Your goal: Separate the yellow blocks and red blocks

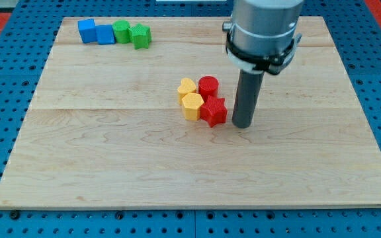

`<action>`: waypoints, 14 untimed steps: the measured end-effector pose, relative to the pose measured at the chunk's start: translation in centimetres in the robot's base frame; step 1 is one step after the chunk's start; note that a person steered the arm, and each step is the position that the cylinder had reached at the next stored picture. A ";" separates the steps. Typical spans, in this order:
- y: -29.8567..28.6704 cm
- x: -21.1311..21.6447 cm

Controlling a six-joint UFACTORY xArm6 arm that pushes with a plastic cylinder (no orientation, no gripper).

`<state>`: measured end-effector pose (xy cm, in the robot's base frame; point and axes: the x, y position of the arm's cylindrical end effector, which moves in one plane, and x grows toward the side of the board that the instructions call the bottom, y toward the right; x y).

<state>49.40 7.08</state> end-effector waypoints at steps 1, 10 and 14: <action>-4.3 3.4; -1.1 -12.1; -10.1 -12.6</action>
<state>36.84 -3.05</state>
